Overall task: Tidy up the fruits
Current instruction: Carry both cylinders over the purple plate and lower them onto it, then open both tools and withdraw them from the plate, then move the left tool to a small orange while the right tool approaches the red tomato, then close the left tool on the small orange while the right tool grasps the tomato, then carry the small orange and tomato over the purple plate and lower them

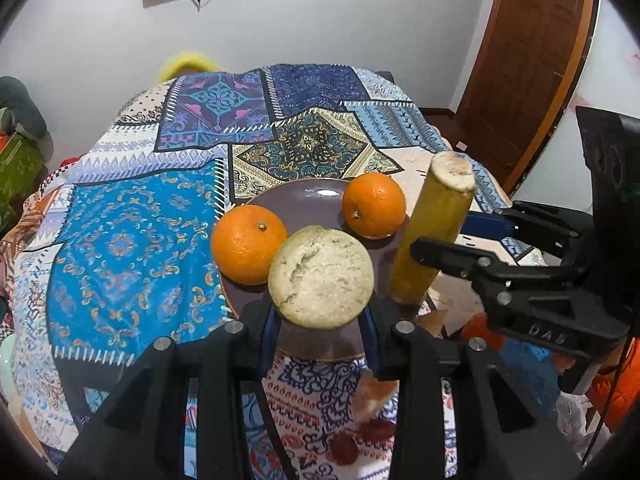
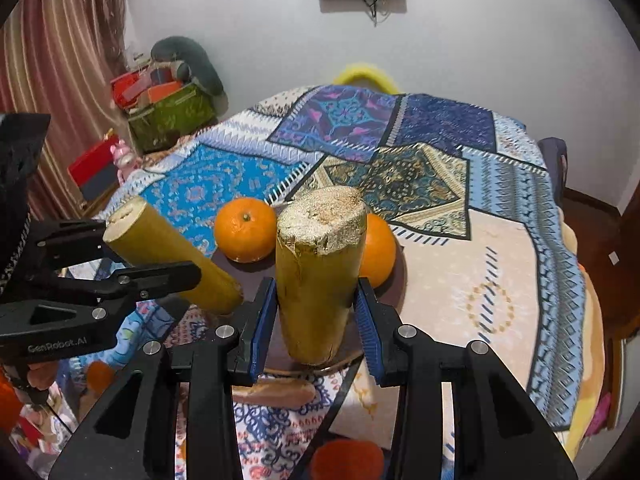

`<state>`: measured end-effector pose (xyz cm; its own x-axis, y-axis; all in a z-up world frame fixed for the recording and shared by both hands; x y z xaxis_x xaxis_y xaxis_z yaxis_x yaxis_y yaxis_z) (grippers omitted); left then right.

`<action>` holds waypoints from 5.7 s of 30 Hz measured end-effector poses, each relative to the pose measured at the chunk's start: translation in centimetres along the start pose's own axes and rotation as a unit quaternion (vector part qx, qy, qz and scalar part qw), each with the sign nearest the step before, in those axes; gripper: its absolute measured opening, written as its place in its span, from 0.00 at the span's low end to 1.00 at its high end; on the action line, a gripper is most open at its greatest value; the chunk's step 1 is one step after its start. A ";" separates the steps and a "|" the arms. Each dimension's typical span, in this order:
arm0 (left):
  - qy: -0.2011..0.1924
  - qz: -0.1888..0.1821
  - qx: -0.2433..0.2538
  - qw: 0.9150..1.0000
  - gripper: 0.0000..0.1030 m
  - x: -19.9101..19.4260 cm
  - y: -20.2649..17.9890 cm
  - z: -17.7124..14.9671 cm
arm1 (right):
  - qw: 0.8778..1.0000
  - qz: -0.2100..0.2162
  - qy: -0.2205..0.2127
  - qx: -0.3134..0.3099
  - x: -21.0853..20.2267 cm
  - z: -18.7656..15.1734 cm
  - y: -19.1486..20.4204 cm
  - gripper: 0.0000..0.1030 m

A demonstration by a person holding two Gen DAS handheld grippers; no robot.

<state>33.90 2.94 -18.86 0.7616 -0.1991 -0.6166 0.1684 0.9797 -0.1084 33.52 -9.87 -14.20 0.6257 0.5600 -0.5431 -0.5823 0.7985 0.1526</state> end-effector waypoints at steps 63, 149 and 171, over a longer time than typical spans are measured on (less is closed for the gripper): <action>-0.038 0.039 0.021 0.998 0.53 0.1 -1.2 4.9 | 0.999 -0.019 -0.009 0.028 -3.2 -1.5 -5.2 0.45; 0.024 0.073 -0.032 0.997 0.36 -9.3 5.0 -10.2 | 0.994 -0.054 0.070 0.069 -4.7 -8.8 -2.1 0.44; -0.023 0.059 -0.027 0.998 0.36 -5.3 3.4 -2.5 | 0.998 -0.040 -0.029 0.039 -5.0 -1.7 -1.8 0.44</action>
<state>28.90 7.40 -17.91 0.8022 -0.0825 -0.5913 0.0432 0.9958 -0.0804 30.52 -14.49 -13.16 0.6989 0.5042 -0.5072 -0.4889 0.8545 0.1756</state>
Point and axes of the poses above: each gripper's, at about its wrist camera, not at the fingertips, and x roughly the way its jaws point, y to its left, z to its top, the point moved 2 cm from there along x, roughly the way its jaws point, and after that the axes turned 13 degrees about -y, right-handed, at the moved point
